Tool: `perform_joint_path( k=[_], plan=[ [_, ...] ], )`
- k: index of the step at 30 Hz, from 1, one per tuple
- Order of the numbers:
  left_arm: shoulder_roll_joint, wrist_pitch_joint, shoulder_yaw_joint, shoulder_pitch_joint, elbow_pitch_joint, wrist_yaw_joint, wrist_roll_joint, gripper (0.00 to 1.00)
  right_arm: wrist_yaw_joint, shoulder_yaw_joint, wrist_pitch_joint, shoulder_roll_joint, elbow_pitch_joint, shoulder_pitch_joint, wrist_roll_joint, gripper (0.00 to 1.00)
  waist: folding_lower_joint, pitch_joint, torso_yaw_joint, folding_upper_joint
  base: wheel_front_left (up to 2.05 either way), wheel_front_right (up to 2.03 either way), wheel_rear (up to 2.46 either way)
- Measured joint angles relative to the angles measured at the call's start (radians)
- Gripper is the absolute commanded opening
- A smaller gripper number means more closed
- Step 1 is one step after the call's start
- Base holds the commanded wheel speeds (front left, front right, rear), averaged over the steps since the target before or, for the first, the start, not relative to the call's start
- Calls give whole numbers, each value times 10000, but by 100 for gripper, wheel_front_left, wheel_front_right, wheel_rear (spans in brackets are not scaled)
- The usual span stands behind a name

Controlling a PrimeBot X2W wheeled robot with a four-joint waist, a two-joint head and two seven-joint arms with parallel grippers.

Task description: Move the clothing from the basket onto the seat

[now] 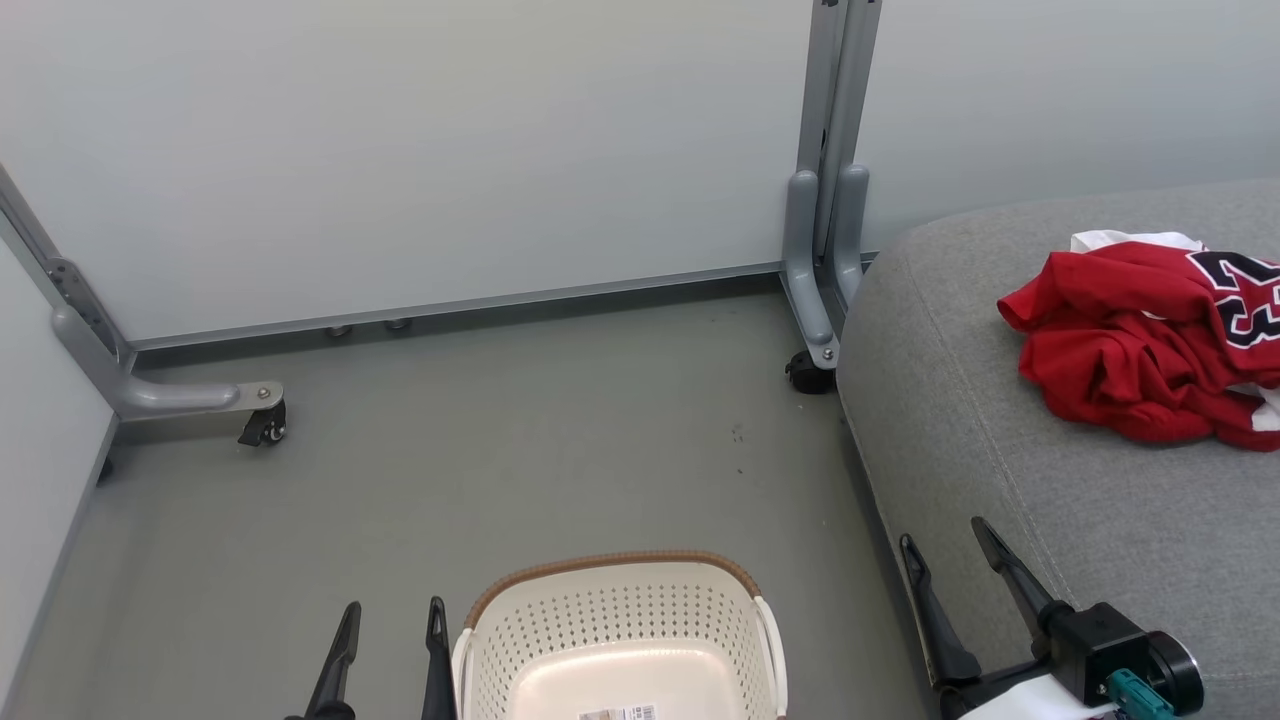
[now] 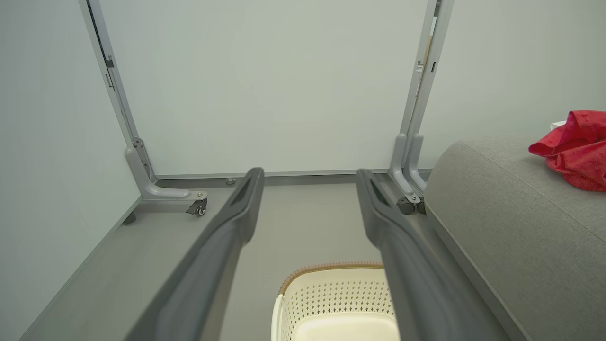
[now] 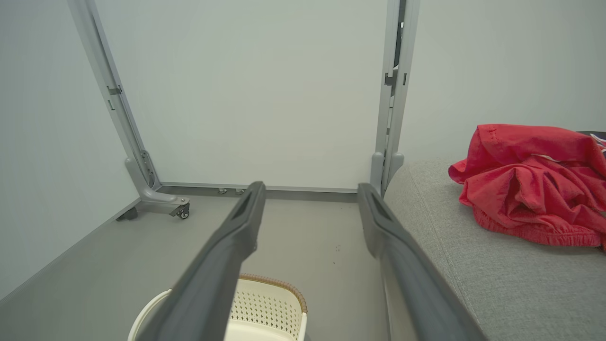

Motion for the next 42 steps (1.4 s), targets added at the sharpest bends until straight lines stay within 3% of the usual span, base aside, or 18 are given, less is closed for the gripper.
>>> perform_joint_path(
  k=[2,3,11,42],
  plan=[
    [0,0,-17,0,0,0,35,100,0,-2,0,-2,0,0,-25,100,0,9,1,0,0,0,0],
    [-2,0,-21,3,27,0,35,0,0,2,0,-2,27,5,-23,0,0,15,1,0,0,0,0],
    [-6,4,-105,53,715,0,-123,0,0,31,27,0,694,226,21,0,0,23,3,0,0,0,0],
    [245,1104,573,-998,1187,-719,-5745,0,0,-571,1135,-38,1011,-560,5799,0,1,280,135,0,0,0,0]
  ],
)
